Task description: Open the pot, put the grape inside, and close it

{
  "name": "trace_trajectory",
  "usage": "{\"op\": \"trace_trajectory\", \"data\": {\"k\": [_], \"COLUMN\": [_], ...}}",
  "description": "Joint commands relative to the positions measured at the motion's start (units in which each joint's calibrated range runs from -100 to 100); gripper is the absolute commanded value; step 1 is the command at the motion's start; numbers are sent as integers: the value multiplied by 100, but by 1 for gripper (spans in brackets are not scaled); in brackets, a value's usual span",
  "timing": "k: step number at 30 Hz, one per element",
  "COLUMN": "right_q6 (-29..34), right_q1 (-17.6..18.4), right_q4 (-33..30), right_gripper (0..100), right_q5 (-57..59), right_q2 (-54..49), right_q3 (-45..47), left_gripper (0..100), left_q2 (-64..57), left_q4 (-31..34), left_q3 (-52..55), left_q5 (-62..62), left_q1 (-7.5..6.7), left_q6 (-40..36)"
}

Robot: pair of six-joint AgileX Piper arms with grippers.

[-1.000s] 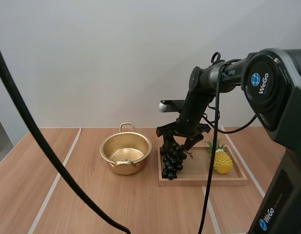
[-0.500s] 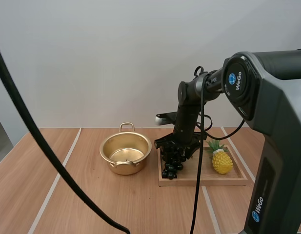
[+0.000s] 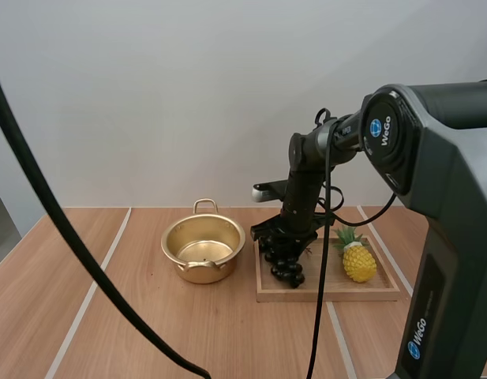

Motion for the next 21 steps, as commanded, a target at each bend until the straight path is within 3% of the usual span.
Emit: {"op": "trace_trajectory", "data": {"k": [1, 13, 21], "right_q6": [-4, -23, -526], "right_q1": [4, 4, 4], "right_q4": [33, 56, 662], "right_gripper": [0, 0, 0], "right_q5": [6, 83, 520], "right_q2": [26, -1213, -1846], "right_q3": [81, -189, -189], "left_gripper": [1, 1, 1], "left_q2": [18, 18, 18], "left_q4": [36, 36, 36], "left_q3": [-29, -29, -29], "left_q5": [3, 95, 132], "left_q1": [-6, -6, -6], "left_q6": [32, 55, 55]}}
